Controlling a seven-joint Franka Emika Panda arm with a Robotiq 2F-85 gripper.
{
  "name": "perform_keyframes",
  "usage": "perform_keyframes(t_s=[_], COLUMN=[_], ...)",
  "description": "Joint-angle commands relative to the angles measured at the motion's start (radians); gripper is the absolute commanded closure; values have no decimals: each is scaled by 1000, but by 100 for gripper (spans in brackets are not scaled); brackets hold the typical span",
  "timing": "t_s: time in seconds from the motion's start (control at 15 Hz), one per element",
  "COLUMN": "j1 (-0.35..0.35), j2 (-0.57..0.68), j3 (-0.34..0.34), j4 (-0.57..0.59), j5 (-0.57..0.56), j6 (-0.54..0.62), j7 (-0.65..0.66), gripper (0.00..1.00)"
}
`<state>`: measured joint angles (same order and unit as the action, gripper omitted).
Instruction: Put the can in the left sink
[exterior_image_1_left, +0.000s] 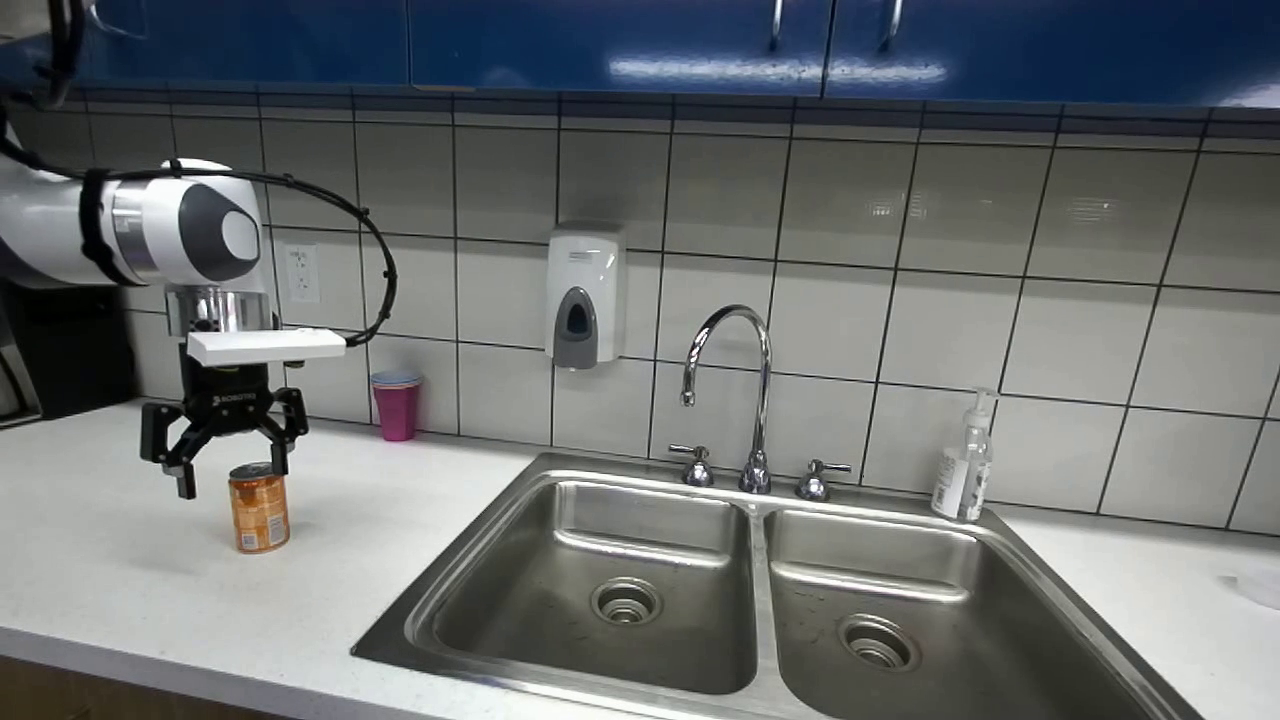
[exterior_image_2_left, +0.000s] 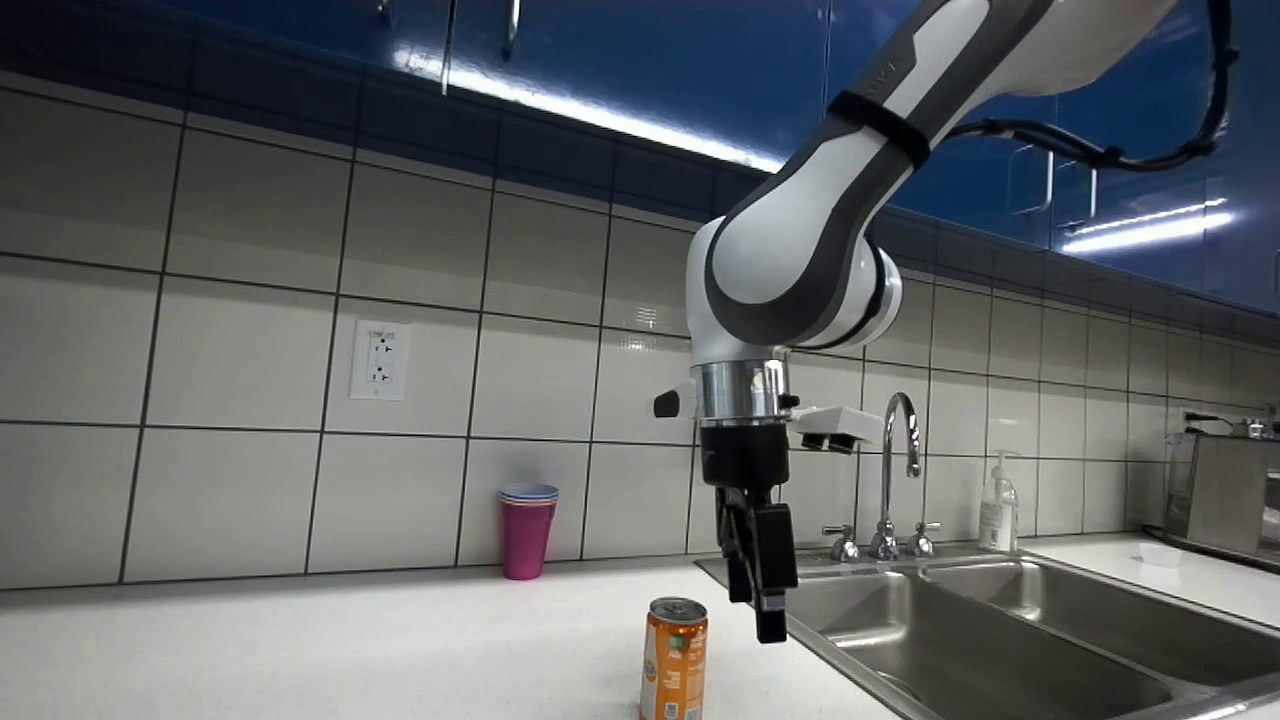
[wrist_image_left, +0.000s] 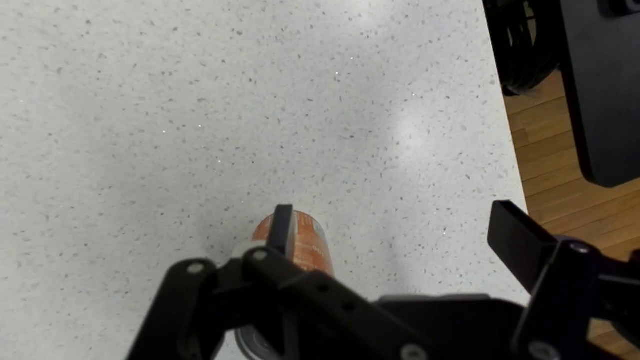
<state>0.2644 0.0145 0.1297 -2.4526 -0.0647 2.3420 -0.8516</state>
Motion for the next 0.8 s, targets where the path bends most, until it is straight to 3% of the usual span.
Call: perform_keyframes(t_s=[0.0, 0.73], j1=[-26, -28], j2=[68, 234], j3=[27, 41], j4=[73, 229], j5=[-31, -52], j6=[7, 3], j7=[86, 294], gripper=[0, 0])
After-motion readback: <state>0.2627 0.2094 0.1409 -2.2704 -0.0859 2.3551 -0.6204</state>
